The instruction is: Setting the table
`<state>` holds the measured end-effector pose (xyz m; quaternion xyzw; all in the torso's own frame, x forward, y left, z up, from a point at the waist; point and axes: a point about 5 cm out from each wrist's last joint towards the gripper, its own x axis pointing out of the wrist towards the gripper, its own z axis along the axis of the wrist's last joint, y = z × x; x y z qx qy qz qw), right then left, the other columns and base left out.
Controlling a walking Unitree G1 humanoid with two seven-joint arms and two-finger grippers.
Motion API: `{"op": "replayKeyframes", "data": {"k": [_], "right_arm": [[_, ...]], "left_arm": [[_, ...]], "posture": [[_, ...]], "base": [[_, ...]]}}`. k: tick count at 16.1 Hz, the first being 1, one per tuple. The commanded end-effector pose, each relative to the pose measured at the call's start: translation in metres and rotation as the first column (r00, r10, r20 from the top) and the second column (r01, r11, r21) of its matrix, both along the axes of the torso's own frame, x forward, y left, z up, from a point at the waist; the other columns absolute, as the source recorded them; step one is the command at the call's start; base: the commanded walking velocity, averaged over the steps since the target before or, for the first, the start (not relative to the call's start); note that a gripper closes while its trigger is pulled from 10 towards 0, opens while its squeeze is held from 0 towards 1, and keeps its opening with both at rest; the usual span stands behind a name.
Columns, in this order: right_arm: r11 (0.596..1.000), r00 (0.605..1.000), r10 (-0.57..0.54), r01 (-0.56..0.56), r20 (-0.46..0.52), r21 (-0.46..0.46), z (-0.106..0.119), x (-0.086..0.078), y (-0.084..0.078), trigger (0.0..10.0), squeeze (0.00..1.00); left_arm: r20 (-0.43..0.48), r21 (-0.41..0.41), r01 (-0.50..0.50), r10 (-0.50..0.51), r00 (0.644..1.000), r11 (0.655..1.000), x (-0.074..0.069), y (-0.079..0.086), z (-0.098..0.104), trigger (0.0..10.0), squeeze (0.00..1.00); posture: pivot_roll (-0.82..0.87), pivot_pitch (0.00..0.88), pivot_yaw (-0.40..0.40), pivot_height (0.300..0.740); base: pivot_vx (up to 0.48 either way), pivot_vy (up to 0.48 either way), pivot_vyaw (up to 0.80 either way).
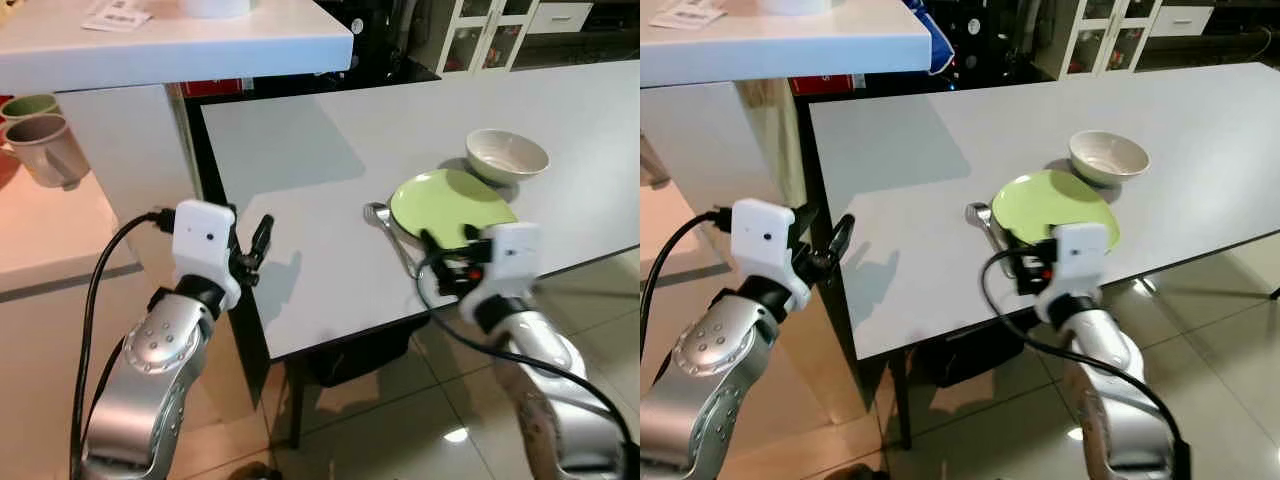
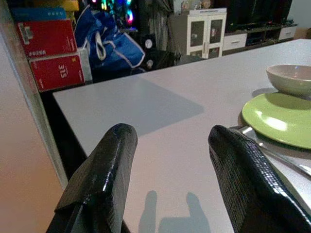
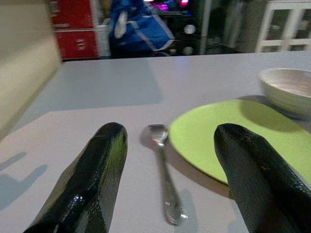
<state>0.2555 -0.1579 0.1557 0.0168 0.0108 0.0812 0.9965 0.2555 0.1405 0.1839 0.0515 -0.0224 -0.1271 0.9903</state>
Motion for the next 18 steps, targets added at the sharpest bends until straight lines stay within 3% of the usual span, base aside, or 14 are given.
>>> {"op": "replayKeyframes", "data": {"k": [1,7,11,16,18], "right_arm": [[1.000,1.000,-0.028,0.028,-0.003,-0.001,0.002,-0.002,-0.005,10.0,0.00],[0.999,0.999,-0.040,0.040,-0.026,-0.002,0.002,0.003,-0.002,10.0,0.00],[1.000,0.999,0.004,-0.003,-0.052,0.019,-0.002,0.007,0.004,10.0,0.00],[1.000,0.997,0.026,-0.025,-0.074,0.011,-0.009,0.006,0.004,10.0,0.00],[1.000,0.997,0.030,-0.030,-0.076,0.005,-0.012,0.005,0.005,10.0,0.00]], "left_arm": [[-0.004,0.001,0.030,-0.030,1.000,1.000,0.003,-0.004,-0.002,10.0,0.00],[0.042,-0.012,0.026,-0.025,0.999,1.000,0.013,-0.006,0.006,10.0,0.00],[0.048,0.004,-0.012,0.012,0.999,1.000,0.006,0.005,0.005,10.0,0.00],[0.002,0.039,-0.052,0.052,0.999,0.998,-0.014,0.023,-0.006,10.0,0.00],[0.014,0.034,-0.075,0.075,0.997,0.997,-0.010,0.024,-0.004,10.0,0.00]], "posture": [[0.04,0.019,0.025,0.740],[0.03,0.003,0.017,0.740],[0.05,0.000,-0.017,0.740],[0.07,0.000,-0.038,0.740],[0.07,0.000,-0.038,0.740]], "base": [[-0.262,0.000,0.00],[0.000,0.000,0.00],[0.000,0.060,0.00],[0.000,0.292,0.00],[0.000,0.319,0.00]]}}
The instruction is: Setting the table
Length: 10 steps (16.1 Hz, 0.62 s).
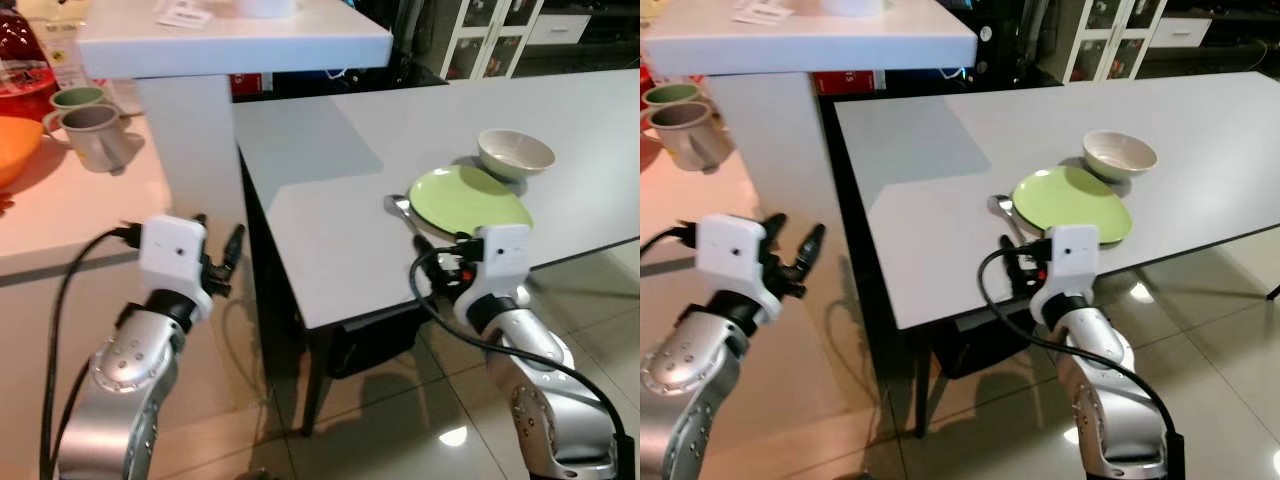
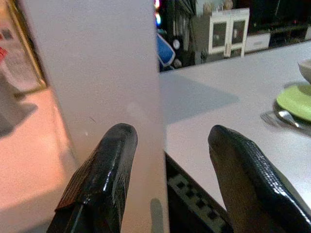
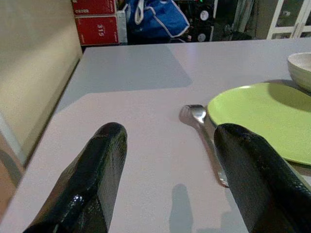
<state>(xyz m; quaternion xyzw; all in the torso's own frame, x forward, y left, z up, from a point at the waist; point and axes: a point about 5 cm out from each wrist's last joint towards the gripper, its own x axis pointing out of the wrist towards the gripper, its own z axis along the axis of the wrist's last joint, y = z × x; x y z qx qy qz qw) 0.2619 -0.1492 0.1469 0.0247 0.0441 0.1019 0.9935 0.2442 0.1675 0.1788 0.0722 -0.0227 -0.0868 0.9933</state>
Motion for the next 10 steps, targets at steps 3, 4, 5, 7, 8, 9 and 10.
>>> {"op": "replayKeyframes", "data": {"k": [3,4,5,7,8,9,10], "right_arm": [[1.000,1.000,0.005,-0.005,0.004,-0.011,-0.0024,-0.0005,0.0002,10.0,0.00],[1.000,1.000,0.017,-0.017,0.008,-0.018,-0.0026,-0.0002,0.0019,10.0,0.00],[0.999,1.000,0.027,-0.026,0.009,-0.024,-0.0029,-0.0003,0.0029,10.0,0.00],[0.999,0.999,0.040,-0.040,0.014,-0.033,-0.0024,-0.0003,0.0037,10.0,0.00],[0.999,0.999,0.042,-0.042,0.013,-0.034,-0.0027,-0.0001,0.0038,10.0,0.00],[0.998,0.999,0.044,-0.044,0.013,-0.034,-0.0030,0.0001,0.0038,10.0,0.00],[0.998,0.999,0.047,-0.047,0.016,-0.035,-0.0030,0.0002,0.0040,10.0,0.00]], "left_arm": [[0.013,-0.016,0.032,-0.032,0.999,0.999,0.0050,-0.0134,0.0035,10.0,0.00],[0.012,-0.012,0.039,-0.039,0.999,0.999,0.0051,-0.0150,0.0031,10.0,0.00],[0.012,-0.010,0.042,-0.042,0.999,0.999,0.0050,-0.0157,0.0030,10.0,0.00],[0.017,-0.004,0.045,-0.045,0.999,0.999,0.0063,-0.0156,0.0048,10.0,0.00],[0.021,-0.001,0.043,-0.043,0.999,0.999,0.0078,-0.0155,0.0064,10.0,0.00],[0.027,0.003,0.045,-0.045,0.999,0.999,0.0090,-0.0161,0.0082,10.0,0.00],[0.031,0.006,0.048,-0.048,0.998,0.999,0.0095,-0.0168,0.0095,10.0,0.00]], "posture": [[0.07,0.000,-0.035,0.740],[0.07,0.000,-0.033,0.740],[0.07,0.000,-0.033,0.740],[0.07,0.000,-0.034,0.740],[0.07,0.000,-0.033,0.740],[0.07,0.000,-0.030,0.740],[0.07,0.000,-0.030,0.740]], "base": [[0.000,0.317,0.00],[0.000,0.322,0.00],[0.000,0.319,0.00],[0.000,0.356,0.00],[0.000,0.375,0.54],[0.000,0.371,0.64],[0.000,0.371,0.71]]}}
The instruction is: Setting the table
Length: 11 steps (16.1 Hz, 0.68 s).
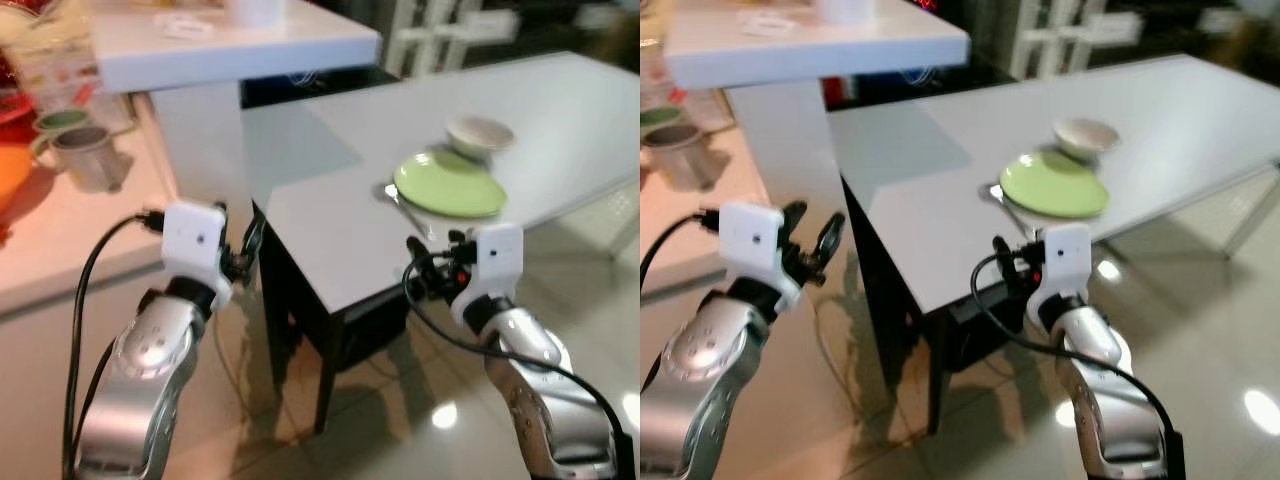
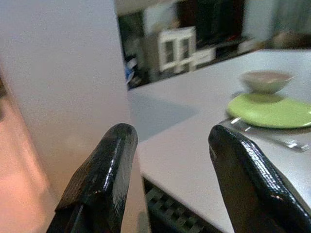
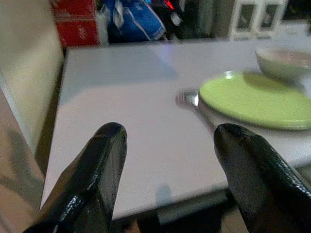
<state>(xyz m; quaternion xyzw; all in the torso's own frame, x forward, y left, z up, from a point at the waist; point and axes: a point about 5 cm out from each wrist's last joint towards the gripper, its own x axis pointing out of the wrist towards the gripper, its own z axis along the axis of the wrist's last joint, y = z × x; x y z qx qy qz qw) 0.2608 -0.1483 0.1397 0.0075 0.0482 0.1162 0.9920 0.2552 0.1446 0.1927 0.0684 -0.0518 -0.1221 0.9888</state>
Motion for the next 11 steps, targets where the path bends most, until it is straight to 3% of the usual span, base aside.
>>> {"op": "replayKeyframes", "data": {"k": [1,9,11], "right_arm": [[1.000,1.000,0.020,-0.021,0.022,0.000,0.0042,0.0013,0.0038,10.0,0.00],[1.000,0.999,0.028,-0.028,0.019,0.000,0.0008,0.0026,0.0045,10.0,0.00],[0.999,0.999,0.046,-0.046,0.023,0.004,-0.0003,0.0056,0.0069,10.0,0.00]], "left_arm": [[-0.019,0.018,-0.025,0.026,0.999,1.000,-0.0012,0.0060,-0.0039,10.0,0.00],[-0.013,0.029,-0.029,0.029,0.999,0.999,-0.0002,0.0075,-0.0011,10.0,0.00],[0.003,0.040,-0.038,0.038,0.999,0.998,-0.0006,0.0091,0.0036,10.0,0.00]], "posture": [[0.07,0.000,-0.028,0.740],[0.10,0.000,-0.035,0.740],[0.12,0.000,-0.045,0.740]], "base": [[0.000,0.375,0.71],[0.000,0.372,0.70],[0.000,0.371,0.00]]}}
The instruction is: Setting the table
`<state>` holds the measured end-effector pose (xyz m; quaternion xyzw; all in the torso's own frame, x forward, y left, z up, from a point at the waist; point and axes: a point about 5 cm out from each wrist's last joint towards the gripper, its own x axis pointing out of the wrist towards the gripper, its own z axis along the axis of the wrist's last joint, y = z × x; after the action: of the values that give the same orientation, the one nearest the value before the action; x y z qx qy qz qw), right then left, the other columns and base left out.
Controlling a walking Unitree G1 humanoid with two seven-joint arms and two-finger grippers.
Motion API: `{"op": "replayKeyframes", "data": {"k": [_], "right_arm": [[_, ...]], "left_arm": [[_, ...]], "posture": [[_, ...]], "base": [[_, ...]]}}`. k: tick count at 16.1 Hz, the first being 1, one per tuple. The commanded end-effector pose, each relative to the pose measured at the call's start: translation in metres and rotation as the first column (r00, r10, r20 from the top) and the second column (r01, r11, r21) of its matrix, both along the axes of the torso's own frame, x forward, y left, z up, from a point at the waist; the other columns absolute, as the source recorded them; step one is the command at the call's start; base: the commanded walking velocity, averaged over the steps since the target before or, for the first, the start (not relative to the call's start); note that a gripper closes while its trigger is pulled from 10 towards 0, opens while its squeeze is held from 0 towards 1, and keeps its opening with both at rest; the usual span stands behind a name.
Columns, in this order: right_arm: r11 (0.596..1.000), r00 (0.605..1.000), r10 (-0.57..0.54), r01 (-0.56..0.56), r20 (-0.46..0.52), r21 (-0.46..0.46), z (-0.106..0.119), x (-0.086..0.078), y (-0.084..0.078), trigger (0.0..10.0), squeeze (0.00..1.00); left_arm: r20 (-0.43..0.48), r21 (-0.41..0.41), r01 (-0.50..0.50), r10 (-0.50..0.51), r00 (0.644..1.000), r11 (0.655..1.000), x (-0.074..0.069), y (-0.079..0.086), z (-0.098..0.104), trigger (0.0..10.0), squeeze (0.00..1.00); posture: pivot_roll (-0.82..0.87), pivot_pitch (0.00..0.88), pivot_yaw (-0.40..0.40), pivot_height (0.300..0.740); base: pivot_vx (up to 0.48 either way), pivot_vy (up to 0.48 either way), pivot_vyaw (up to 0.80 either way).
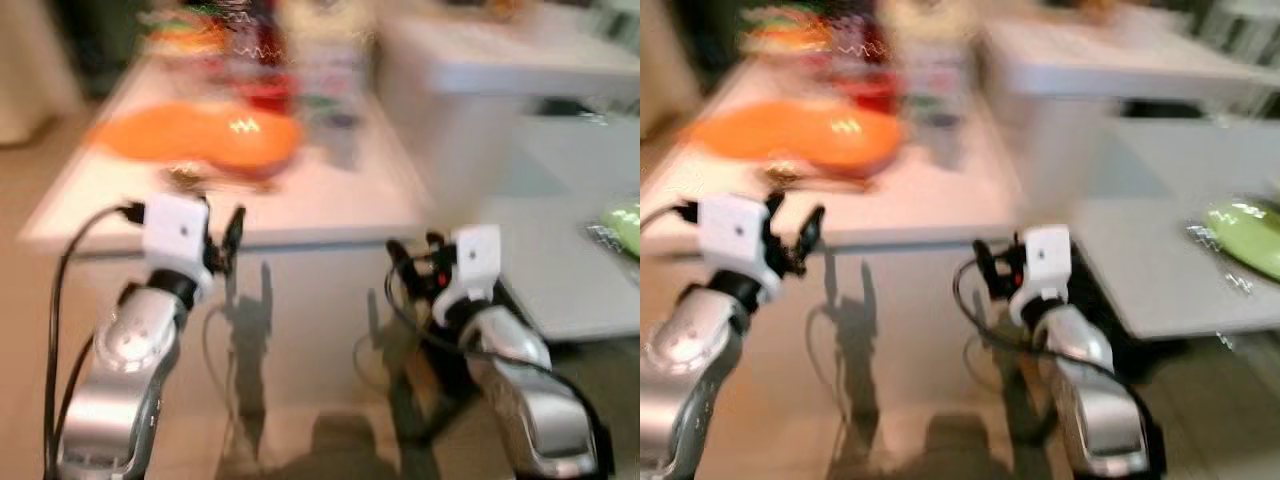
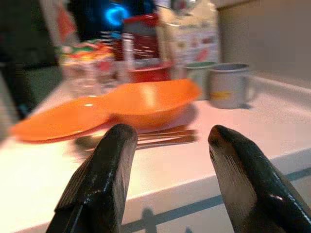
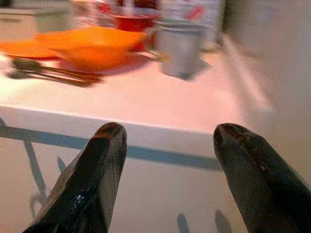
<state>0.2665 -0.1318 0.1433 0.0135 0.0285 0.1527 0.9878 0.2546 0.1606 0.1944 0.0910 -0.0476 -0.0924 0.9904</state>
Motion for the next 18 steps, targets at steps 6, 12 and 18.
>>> {"op": "replayKeyframes", "data": {"k": [6,12,18], "right_arm": [[0.999,0.999,-0.045,0.045,0.002,-0.015,-0.002,0.002,-0.014,10.0,0.00],[0.994,0.994,-0.105,0.106,0.017,-0.018,0.001,-0.002,-0.022,10.0,0.00],[0.995,0.994,-0.096,0.098,0.052,-0.034,0.012,0.005,-0.027,10.0,0.00]], "left_arm": [[0.012,-0.002,0.035,-0.035,0.999,0.999,0.004,-0.008,0.006,10.0,0.00],[0.022,0.016,0.056,-0.056,0.998,0.998,0.013,-0.017,0.006,10.0,0.00],[0.033,-0.049,0.029,-0.027,0.999,0.998,0.014,-0.016,0.006,10.0,0.00]], "posture": [[0.10,0.003,-0.025,0.740],[0.07,0.005,0.006,0.740],[0.06,0.004,-0.008,0.740]], "base": [[0.000,0.371,0.00],[0.000,-0.178,0.00],[0.000,0.000,0.00]]}}
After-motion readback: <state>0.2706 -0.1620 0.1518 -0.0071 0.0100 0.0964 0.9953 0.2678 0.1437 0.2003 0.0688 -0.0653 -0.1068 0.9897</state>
